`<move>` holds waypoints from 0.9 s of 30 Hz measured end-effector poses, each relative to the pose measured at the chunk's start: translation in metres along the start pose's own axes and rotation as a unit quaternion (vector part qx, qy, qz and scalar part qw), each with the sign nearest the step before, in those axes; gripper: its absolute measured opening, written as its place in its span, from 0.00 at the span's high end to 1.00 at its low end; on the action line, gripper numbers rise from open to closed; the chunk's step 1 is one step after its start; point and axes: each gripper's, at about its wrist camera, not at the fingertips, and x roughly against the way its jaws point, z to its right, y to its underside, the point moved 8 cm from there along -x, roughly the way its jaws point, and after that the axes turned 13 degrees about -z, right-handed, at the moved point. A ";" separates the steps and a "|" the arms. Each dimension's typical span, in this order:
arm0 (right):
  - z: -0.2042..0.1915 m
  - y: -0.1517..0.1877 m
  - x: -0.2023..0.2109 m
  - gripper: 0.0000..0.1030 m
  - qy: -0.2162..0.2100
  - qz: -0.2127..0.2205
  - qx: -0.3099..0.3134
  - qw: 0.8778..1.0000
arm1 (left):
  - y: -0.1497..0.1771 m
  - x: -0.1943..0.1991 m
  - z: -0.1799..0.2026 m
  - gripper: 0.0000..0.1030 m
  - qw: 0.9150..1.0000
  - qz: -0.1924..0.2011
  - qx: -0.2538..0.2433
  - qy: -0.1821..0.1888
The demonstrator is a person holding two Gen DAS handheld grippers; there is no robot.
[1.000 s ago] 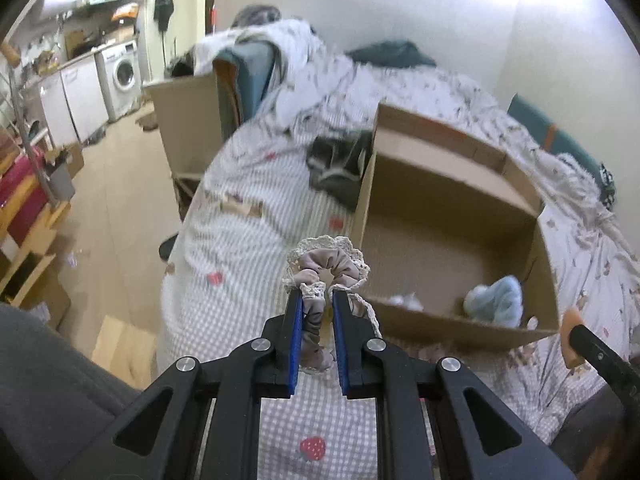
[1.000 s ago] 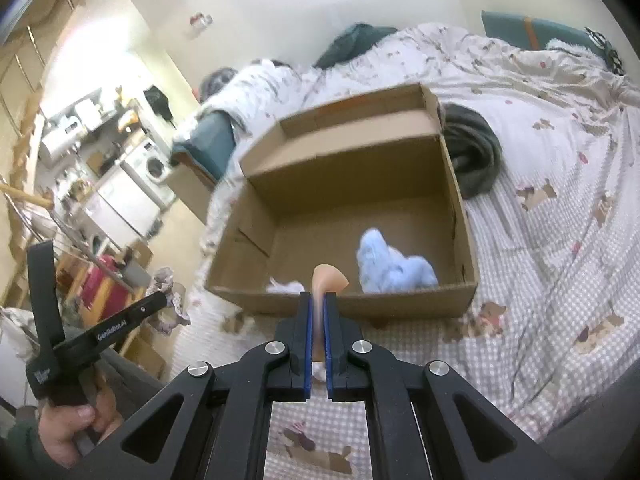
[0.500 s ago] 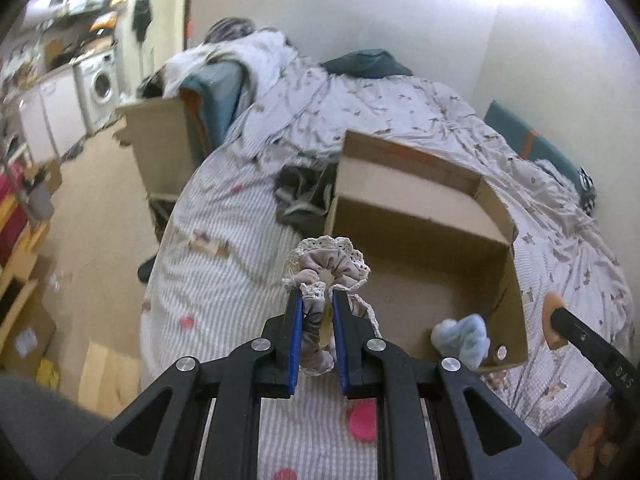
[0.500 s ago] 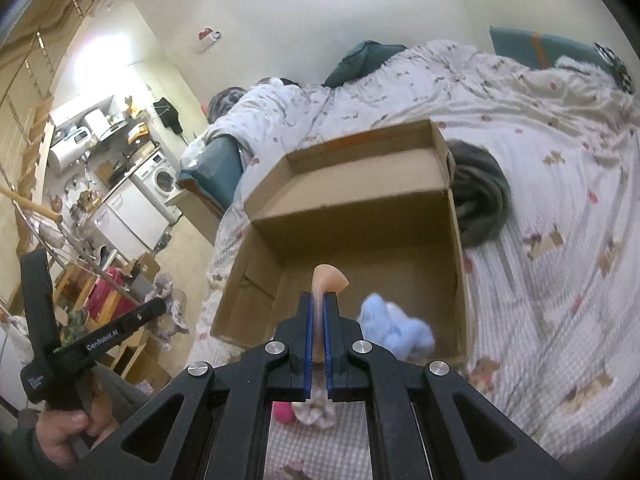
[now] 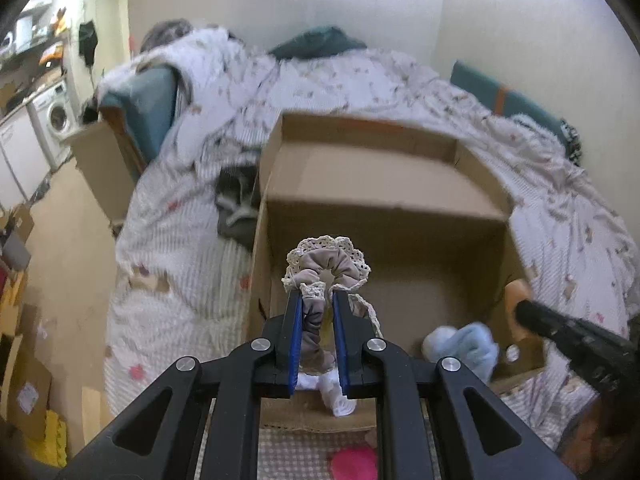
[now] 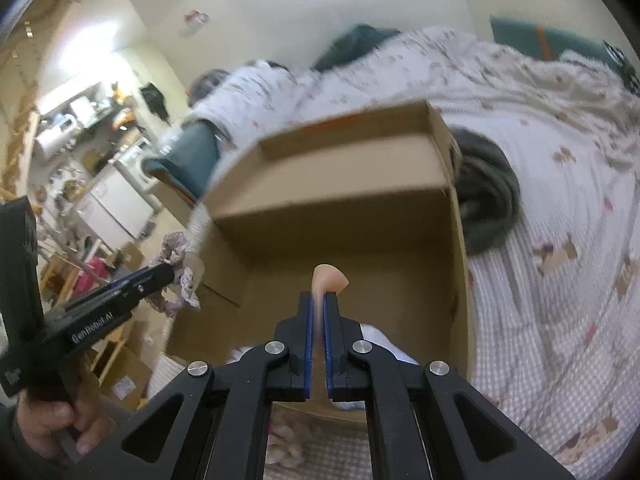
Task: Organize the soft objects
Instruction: 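Carry the scrunchie and cardboard tube into the box and open the left tool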
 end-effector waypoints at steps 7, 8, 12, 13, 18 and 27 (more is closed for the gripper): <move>0.001 0.003 -0.008 0.94 -0.002 -0.009 -0.002 1.000 | 0.006 -0.016 -0.002 0.87 1.000 -0.008 0.000 -0.006; 0.001 0.005 -0.009 0.94 -0.003 -0.010 -0.002 1.000 | 0.007 -0.017 -0.003 0.87 1.000 -0.009 0.001 -0.008; -0.004 0.005 -0.013 0.94 -0.002 -0.013 0.005 1.000 | 0.010 -0.023 -0.005 0.87 1.000 -0.015 0.004 -0.004; -0.004 0.006 -0.015 0.94 -0.001 -0.015 0.006 1.000 | 0.009 -0.023 -0.004 0.87 1.000 -0.013 0.001 0.001; -0.001 0.008 -0.020 0.94 0.004 -0.027 0.003 1.000 | 0.007 -0.022 -0.003 0.87 1.000 0.000 -0.005 0.002; 0.001 0.010 -0.029 0.94 0.022 -0.038 0.004 0.999 | 0.018 -0.038 0.005 0.87 0.999 -0.037 -0.027 -0.001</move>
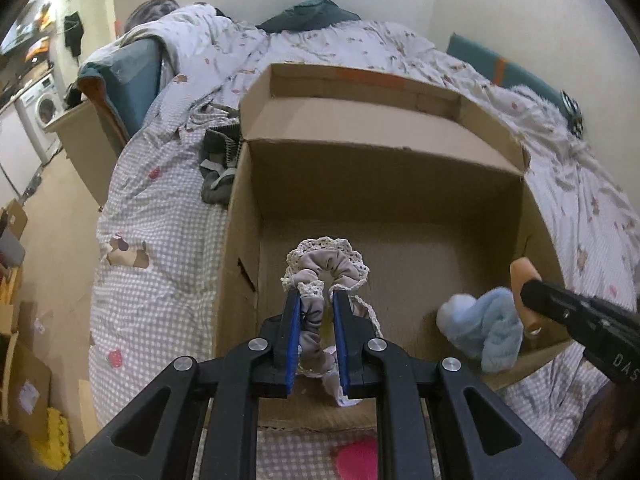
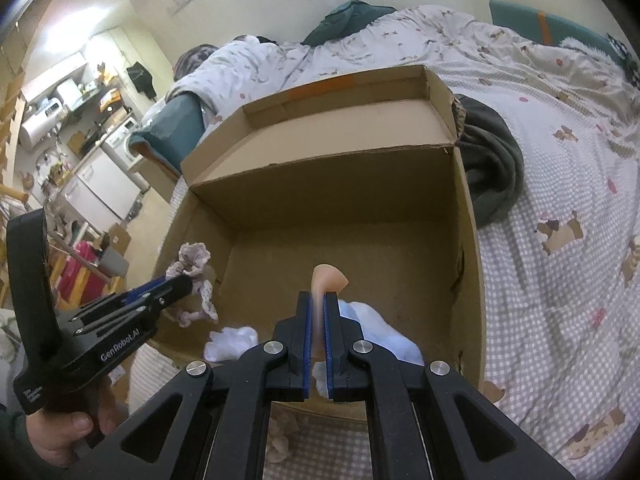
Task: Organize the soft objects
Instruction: 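Carry the scrunchie and cardboard tube into the box and open the left tool, then open the right tool to drop the tube onto the plush, then withdraw both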
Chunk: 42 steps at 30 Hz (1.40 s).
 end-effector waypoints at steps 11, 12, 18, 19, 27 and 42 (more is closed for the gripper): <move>0.001 0.002 -0.004 0.93 0.019 -0.004 0.009 1.000 | 0.003 -0.005 0.000 0.81 1.000 -0.010 -0.005 -0.019; 0.000 0.003 -0.004 0.93 0.018 -0.004 0.009 1.000 | 0.003 -0.005 0.000 0.76 1.000 -0.011 -0.004 -0.019; 0.001 0.003 -0.004 0.93 0.020 -0.005 0.009 1.000 | 0.001 0.003 -0.003 0.43 0.999 0.010 0.001 -0.033; 0.001 0.003 -0.004 0.92 0.018 -0.005 0.008 1.000 | 0.001 0.004 -0.003 0.43 0.999 0.010 0.002 -0.033; 0.005 0.002 -0.005 0.73 0.003 -0.013 -0.009 1.000 | 0.003 0.000 -0.005 0.42 0.999 -0.001 0.005 -0.042; 0.015 -0.004 0.007 0.30 -0.010 0.013 -0.040 0.999 | 0.005 -0.001 -0.005 0.42 0.999 -0.002 -0.002 -0.043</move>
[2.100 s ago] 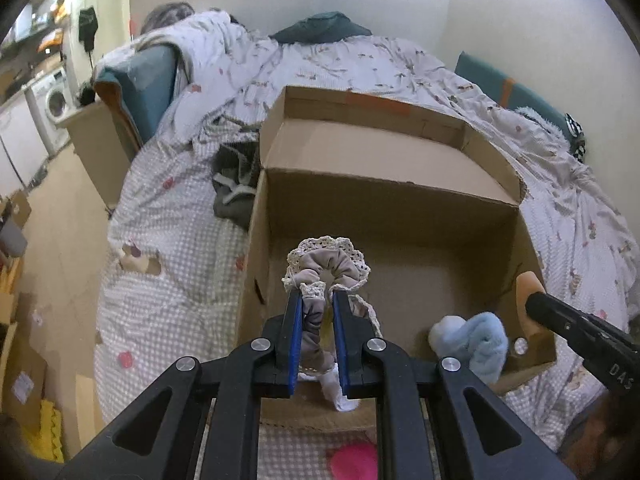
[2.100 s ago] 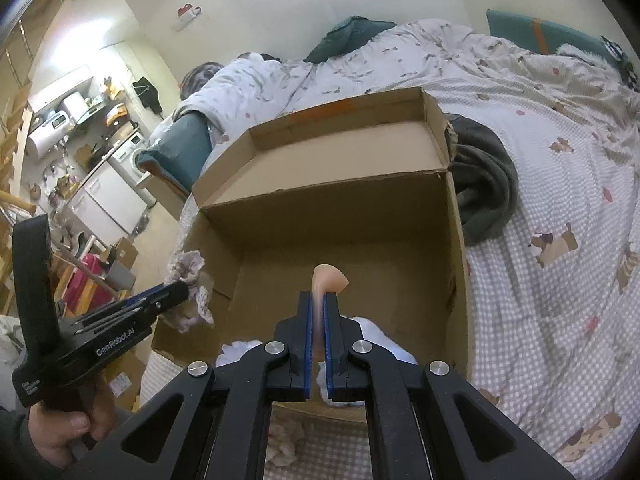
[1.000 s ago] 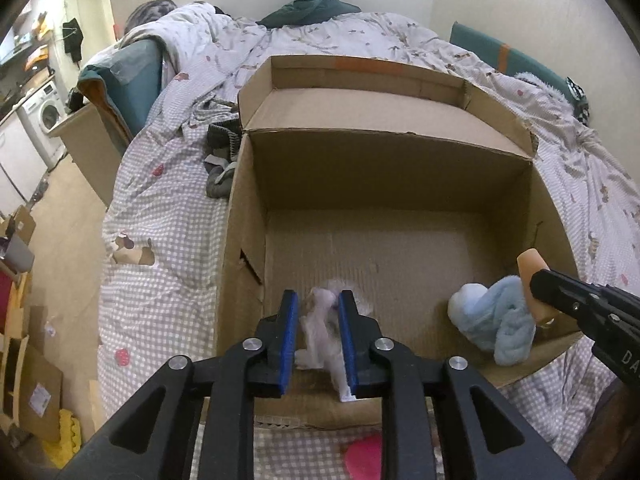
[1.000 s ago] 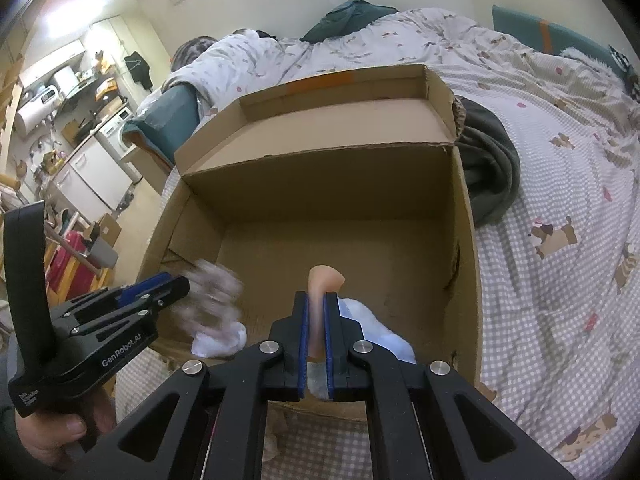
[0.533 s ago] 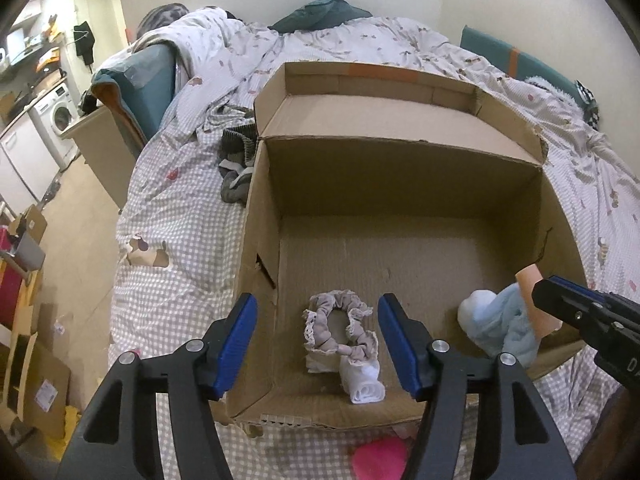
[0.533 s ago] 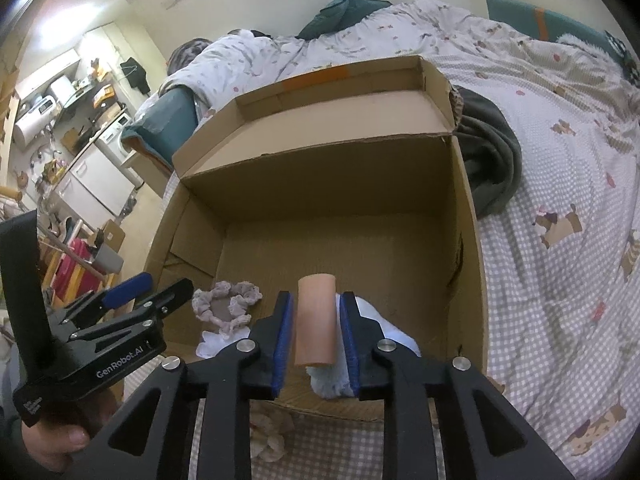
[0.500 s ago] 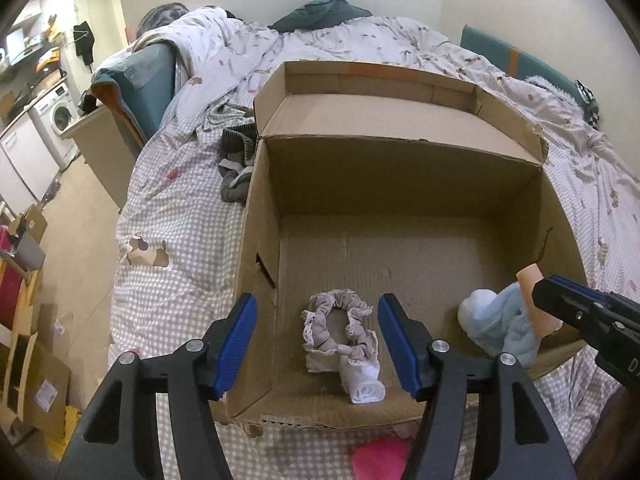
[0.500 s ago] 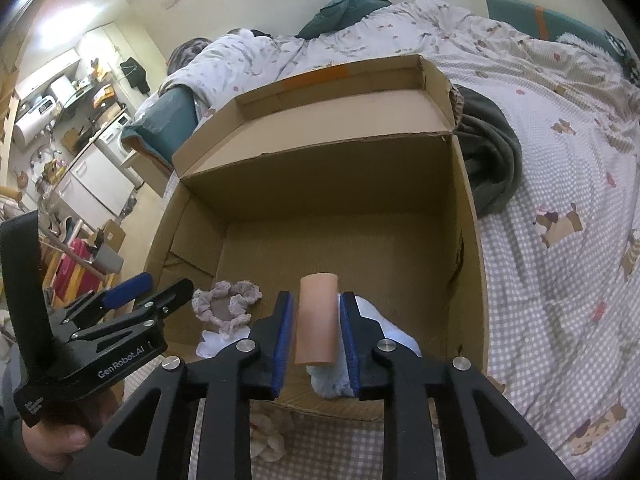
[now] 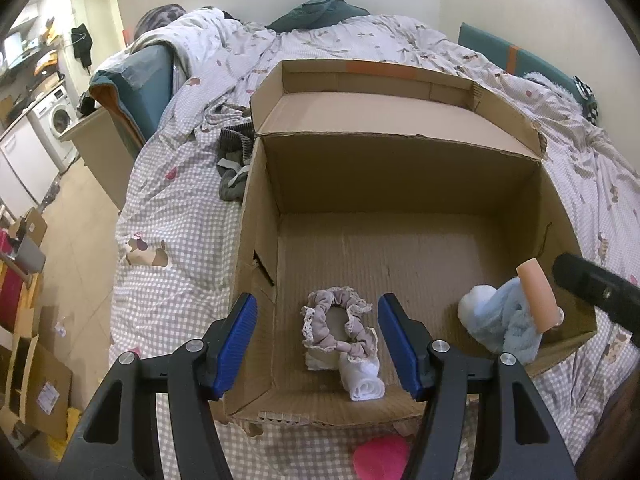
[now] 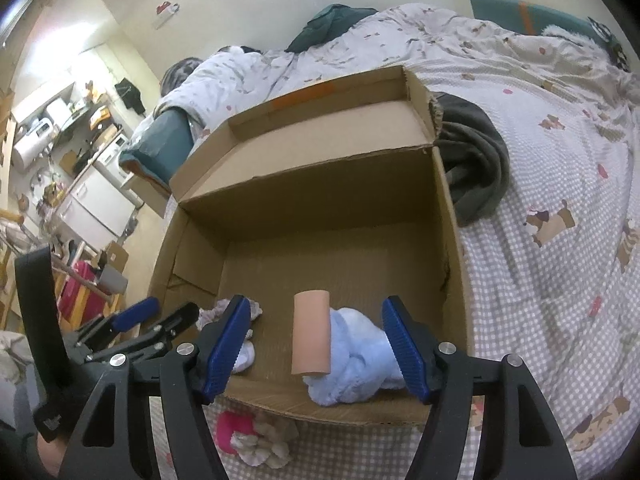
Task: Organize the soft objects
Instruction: 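Open the right tool to drop the tube onto the plush, then withdraw both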
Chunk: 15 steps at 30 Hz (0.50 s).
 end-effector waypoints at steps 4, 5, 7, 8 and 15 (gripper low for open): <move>0.007 0.000 0.003 0.30 -0.002 0.006 -0.019 1.000 | -0.002 0.001 -0.002 0.42 1.000 0.002 0.007 0.005; 0.008 -0.001 0.003 0.30 -0.002 0.006 -0.024 1.000 | -0.002 0.002 -0.002 0.42 1.000 0.002 0.010 0.009; 0.012 -0.002 0.003 0.30 -0.003 0.007 -0.032 0.999 | -0.003 0.002 -0.004 0.42 1.000 0.000 0.016 0.013; 0.013 -0.002 0.004 0.30 -0.005 0.008 -0.036 0.999 | -0.004 0.003 -0.004 0.42 1.000 -0.001 0.017 0.015; 0.020 -0.007 0.019 0.30 -0.009 0.040 -0.050 0.998 | -0.012 0.024 -0.011 0.42 0.998 0.028 0.036 0.034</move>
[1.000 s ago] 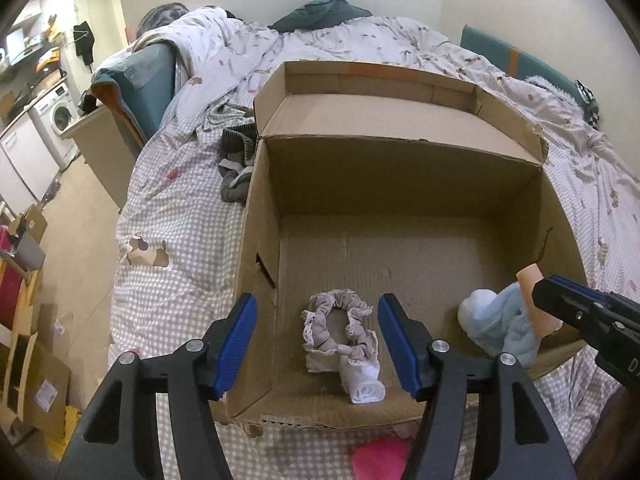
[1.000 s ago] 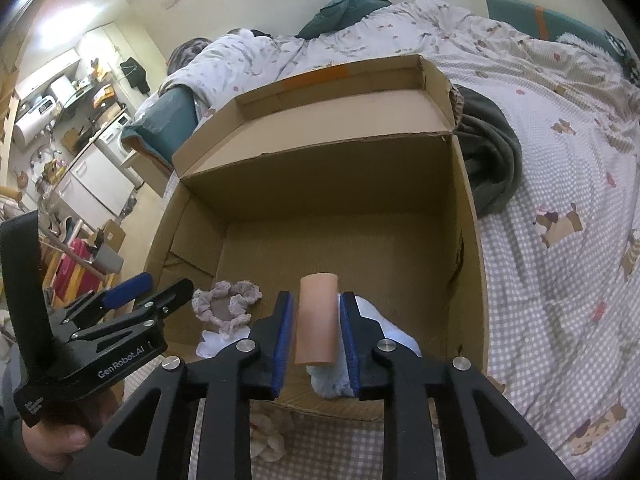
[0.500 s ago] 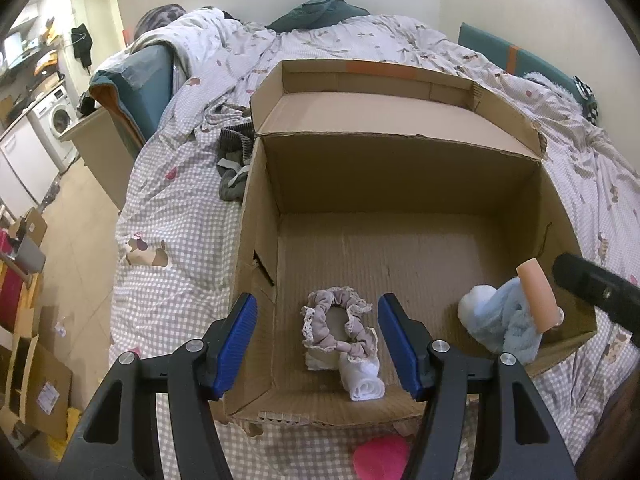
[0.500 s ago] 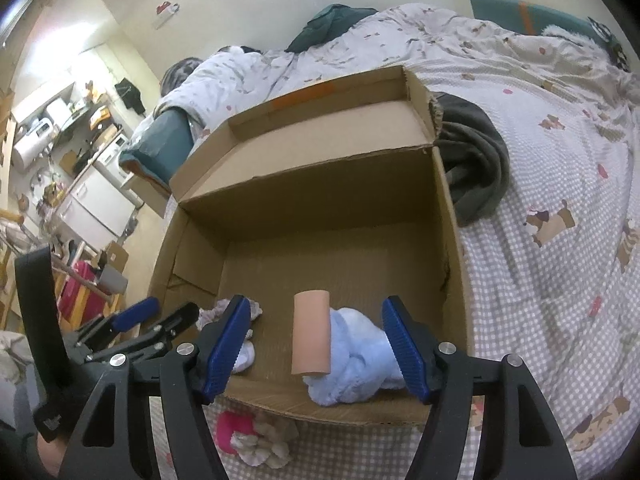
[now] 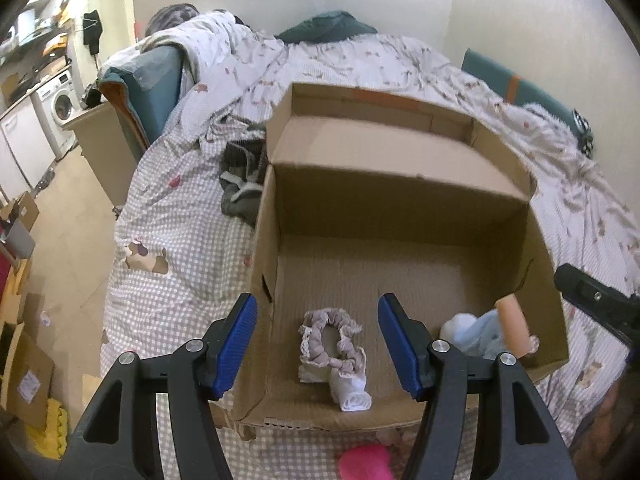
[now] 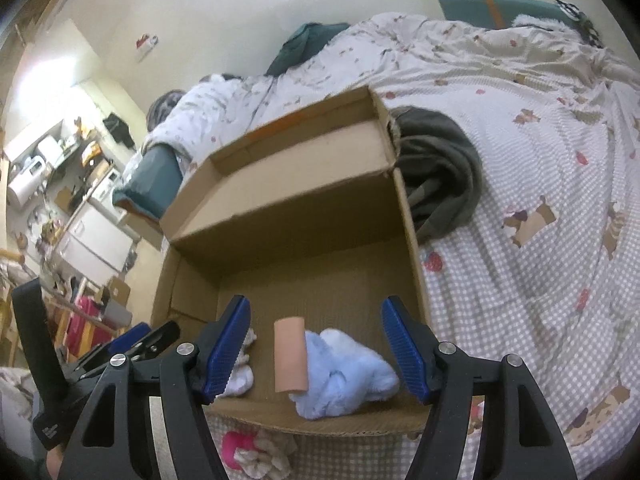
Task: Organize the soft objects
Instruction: 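Open the right tool to drop the tube onto the plush, then withdraw both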
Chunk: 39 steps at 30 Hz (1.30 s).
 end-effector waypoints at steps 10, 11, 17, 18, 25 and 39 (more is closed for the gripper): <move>0.019 0.012 -0.002 0.30 0.060 -0.024 -0.014 0.998 | 0.008 0.016 -0.022 0.42 1.000 0.001 0.030 -0.001; 0.021 0.012 -0.003 0.30 0.071 -0.027 -0.012 0.997 | 0.009 0.017 -0.023 0.42 1.000 0.002 0.030 -0.002; 0.019 0.014 0.001 0.30 0.083 -0.028 0.004 0.996 | 0.021 0.027 -0.029 0.42 0.999 0.002 0.033 -0.006; 0.016 0.015 0.003 0.30 0.079 -0.026 0.006 0.996 | 0.025 0.028 -0.030 0.42 0.999 -0.001 0.036 -0.005; 0.003 0.037 0.017 0.30 0.055 -0.028 0.017 0.998 | 0.054 0.031 -0.027 0.42 0.999 -0.019 0.028 -0.010; -0.014 0.086 0.018 0.30 0.025 -0.060 0.012 0.998 | 0.127 0.004 0.002 0.42 0.990 -0.134 0.010 0.038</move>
